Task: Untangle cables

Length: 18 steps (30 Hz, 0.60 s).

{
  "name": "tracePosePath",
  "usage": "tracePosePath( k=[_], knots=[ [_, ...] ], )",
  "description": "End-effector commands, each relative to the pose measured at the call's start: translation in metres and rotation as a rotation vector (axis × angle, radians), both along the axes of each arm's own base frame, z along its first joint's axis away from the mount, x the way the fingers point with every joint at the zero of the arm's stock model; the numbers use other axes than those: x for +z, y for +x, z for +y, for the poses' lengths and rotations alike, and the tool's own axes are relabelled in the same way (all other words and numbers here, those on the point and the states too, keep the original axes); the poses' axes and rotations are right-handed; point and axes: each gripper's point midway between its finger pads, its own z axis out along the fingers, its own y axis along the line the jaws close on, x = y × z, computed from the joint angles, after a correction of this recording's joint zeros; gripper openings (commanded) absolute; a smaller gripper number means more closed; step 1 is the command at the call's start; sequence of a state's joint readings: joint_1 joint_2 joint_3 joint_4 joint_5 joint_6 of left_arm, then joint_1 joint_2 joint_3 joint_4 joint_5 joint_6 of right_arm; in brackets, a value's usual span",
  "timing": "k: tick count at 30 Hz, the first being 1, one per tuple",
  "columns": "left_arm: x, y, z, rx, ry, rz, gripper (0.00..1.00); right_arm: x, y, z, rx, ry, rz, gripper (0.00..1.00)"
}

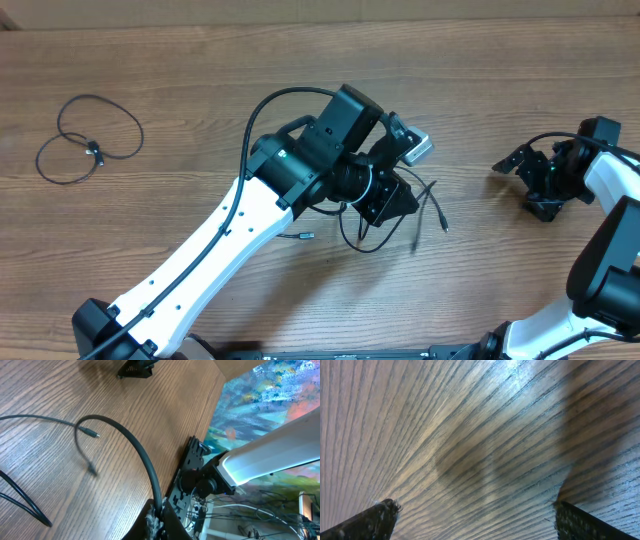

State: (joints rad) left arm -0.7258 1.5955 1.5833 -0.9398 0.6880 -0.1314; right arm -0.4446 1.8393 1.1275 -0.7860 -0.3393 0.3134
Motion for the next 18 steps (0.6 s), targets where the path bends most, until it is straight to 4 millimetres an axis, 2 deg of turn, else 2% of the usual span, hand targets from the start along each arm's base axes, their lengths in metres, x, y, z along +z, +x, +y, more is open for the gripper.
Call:
tracePosePath(
  k=[1,6,10,16,18],
  knots=[
    [0.003,-0.003,-0.001,-0.01,-0.011,0.007,0.04,0.005,0.008,-0.005,0.001,-0.018,-0.021,1.0],
    [-0.003,-0.008,-0.001,-0.027,0.015,0.004,0.04,0.005,0.008,-0.005,0.001,-0.018,-0.021,1.0],
    [-0.008,0.008,0.002,0.019,0.052,-0.07,0.04,0.005,0.008,-0.005,0.001,-0.018,-0.021,1.0],
    [0.022,0.049,-0.017,0.034,-0.066,-0.337,0.04,0.005,0.008,-0.005,0.001,-0.018,-0.021,1.0],
    [0.031,0.056,-0.022,0.031,-0.092,-0.408,0.04,0.005,0.008,-0.005,0.001,-0.018,-0.021,1.0]
  ],
)
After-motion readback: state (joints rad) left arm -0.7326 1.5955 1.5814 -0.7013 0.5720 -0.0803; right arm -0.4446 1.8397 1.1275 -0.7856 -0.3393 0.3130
